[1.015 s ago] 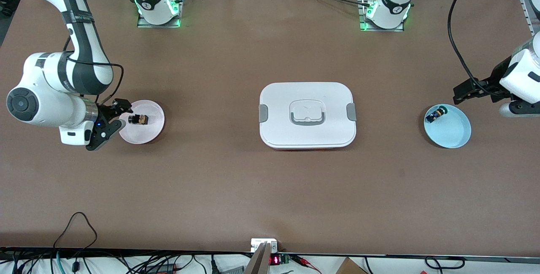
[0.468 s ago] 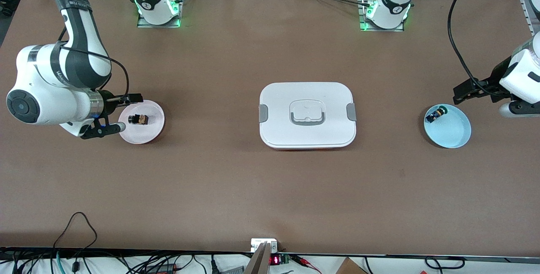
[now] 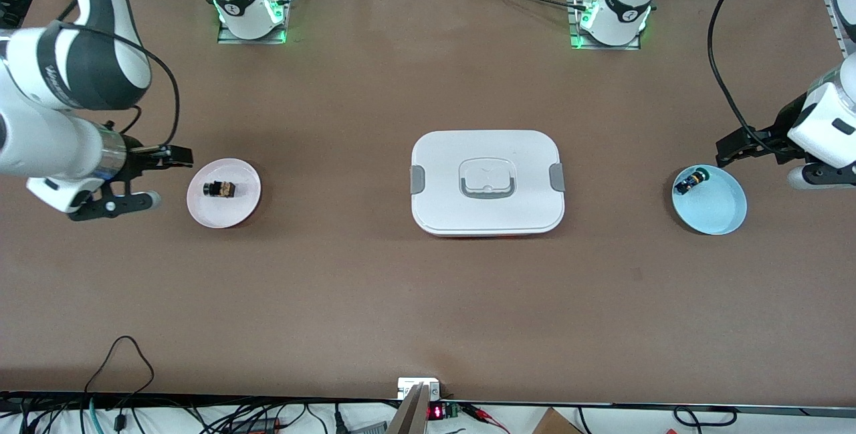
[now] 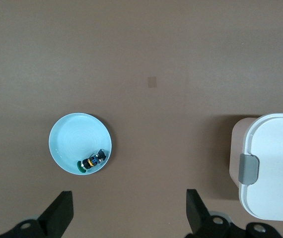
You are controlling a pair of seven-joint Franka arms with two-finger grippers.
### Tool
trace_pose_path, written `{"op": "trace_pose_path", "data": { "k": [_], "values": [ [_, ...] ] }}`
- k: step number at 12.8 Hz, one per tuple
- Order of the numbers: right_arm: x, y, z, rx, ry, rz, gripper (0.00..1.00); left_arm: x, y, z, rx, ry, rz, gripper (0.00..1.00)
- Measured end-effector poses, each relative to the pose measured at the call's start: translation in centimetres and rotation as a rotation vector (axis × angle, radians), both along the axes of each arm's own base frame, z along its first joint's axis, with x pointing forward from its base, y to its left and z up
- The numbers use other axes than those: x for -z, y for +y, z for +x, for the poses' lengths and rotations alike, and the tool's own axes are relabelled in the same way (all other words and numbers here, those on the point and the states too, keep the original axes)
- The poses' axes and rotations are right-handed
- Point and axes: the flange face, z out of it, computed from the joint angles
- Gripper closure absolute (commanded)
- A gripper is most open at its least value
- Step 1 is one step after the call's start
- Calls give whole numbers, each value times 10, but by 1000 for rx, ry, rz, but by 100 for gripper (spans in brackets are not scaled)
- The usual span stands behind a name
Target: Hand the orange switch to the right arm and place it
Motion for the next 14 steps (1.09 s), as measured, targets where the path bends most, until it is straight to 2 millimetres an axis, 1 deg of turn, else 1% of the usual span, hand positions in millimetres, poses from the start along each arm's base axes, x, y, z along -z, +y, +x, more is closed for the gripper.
{"op": "trace_pose_path", "data": {
  "k": [1,2,4,5,7,8,9,12,14],
  "values": [
    [-13,-5,1,16,-26,-5,0,1,0,0,1,1,0,0],
    [-22,-10,1,57,-45,-8,0,1,-1,0,1,1,0,0],
    [-35,-19,-1,186,-76,-13,0,0,-1,0,1,1,0,0],
    [-43,-23,-3,215,-90,-9,0,0,-1,0,1,0,0,0],
    [-63,-30,-9,209,-119,1,0,0,-1,0,1,0,0,0],
    [-70,-33,-12,186,-126,6,0,0,-1,0,1,0,0,0],
    [-71,-36,-15,171,-124,9,0,0,-1,0,1,0,0,0],
    [-55,-40,-22,159,-109,14,0,0,-2,0,3,0,0,0],
    [-47,-43,-33,164,-126,28,0,0,-3,0,5,-1,0,0]
  ]
}}
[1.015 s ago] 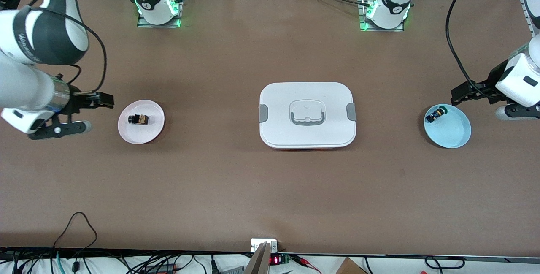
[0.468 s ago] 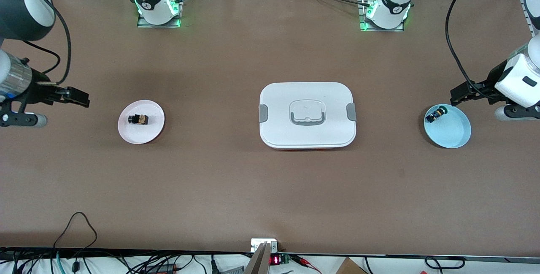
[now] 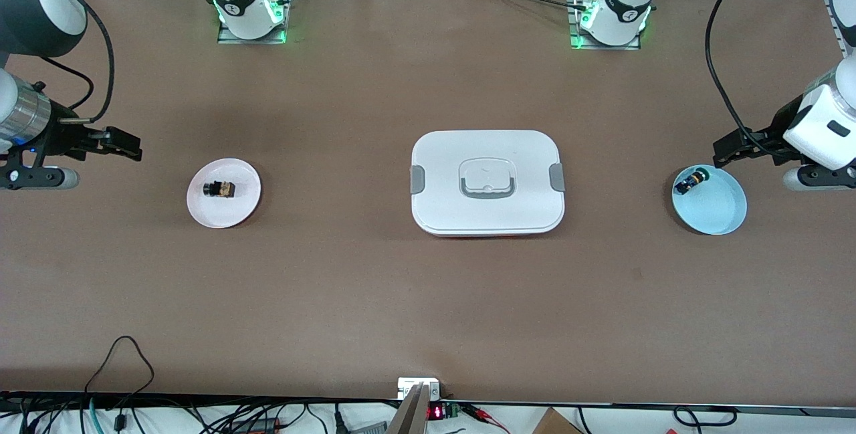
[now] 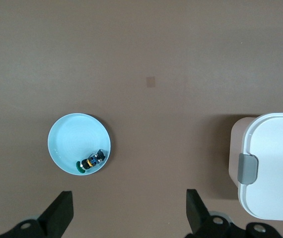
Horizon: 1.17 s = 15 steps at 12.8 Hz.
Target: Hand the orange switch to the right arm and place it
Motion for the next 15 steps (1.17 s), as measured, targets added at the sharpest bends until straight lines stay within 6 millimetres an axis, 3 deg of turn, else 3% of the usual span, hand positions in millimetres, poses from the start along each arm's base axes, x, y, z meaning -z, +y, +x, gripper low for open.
{"op": "trace_pose_path", "data": {
  "k": [2,6,15],
  "values": [
    [0,-6,-13,11,-2,4,0,0,0,0,1,0,0,0],
    [-20,-7,-30,13,-14,7,0,0,-1,0,2,0,0,0],
    [-40,-7,-31,6,-42,8,0,0,-1,0,2,-1,-1,0]
  ]
}}
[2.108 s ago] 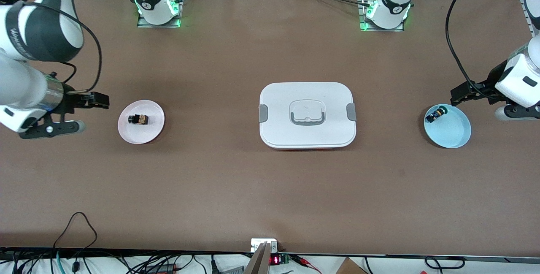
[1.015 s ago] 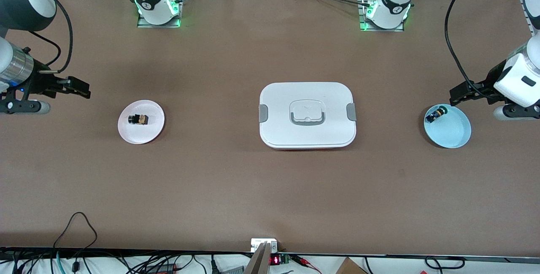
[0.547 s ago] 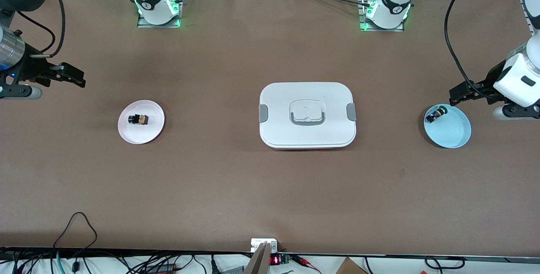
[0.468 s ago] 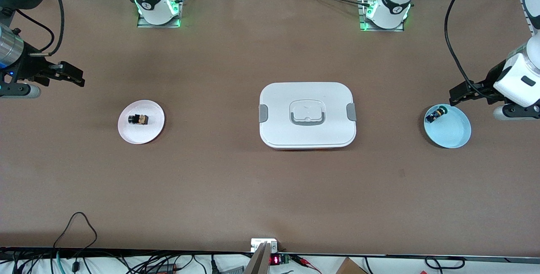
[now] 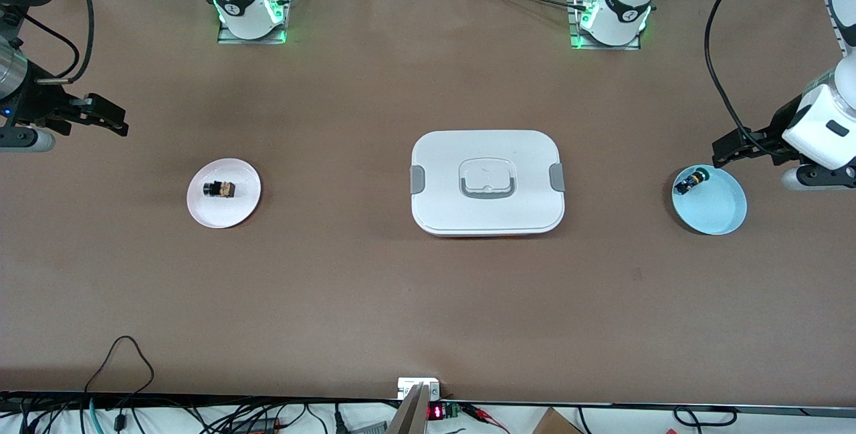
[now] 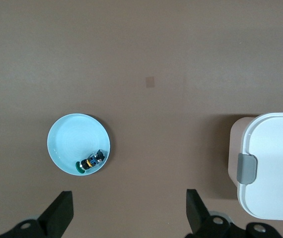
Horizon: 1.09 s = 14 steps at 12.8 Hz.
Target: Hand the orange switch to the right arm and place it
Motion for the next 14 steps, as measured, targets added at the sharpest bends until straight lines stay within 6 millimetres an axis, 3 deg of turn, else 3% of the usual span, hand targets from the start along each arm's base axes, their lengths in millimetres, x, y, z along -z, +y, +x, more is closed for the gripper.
{"op": "trace_pose_path", "data": {
  "k": [14],
  "values": [
    [-1,4,-2,-11,15,0,0,-1,-2,0,3,-1,-6,0]
  ]
}}
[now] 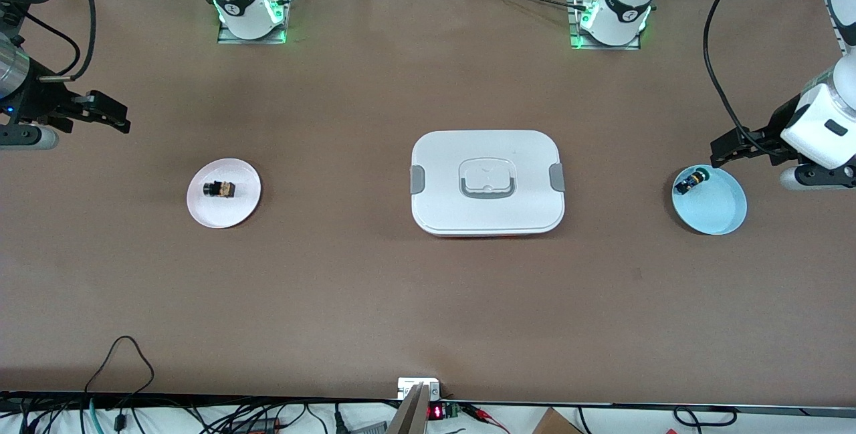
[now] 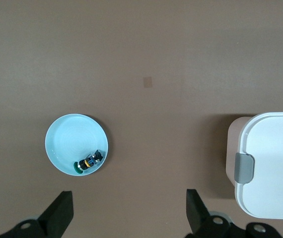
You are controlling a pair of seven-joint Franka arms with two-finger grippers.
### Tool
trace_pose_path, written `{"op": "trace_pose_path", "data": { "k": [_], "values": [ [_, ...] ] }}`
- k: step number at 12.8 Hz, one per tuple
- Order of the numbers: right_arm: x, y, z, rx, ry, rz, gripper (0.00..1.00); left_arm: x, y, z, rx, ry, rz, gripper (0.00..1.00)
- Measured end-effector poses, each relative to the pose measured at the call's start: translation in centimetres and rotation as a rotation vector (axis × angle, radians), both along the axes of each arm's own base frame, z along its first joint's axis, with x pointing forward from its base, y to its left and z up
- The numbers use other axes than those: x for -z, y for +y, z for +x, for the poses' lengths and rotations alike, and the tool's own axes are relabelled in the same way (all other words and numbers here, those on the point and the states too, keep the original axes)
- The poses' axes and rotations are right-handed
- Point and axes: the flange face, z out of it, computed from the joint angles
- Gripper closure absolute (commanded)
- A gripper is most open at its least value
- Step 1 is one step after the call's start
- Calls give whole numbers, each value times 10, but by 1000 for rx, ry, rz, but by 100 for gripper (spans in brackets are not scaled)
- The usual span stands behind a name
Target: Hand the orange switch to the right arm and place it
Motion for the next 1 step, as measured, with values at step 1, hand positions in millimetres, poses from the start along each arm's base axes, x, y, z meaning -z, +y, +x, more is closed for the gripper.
{"op": "trace_pose_path", "data": {
  "k": [1],
  "values": [
    [0,0,0,0,0,0,0,0,0,0,0,0,0,0]
  ]
}}
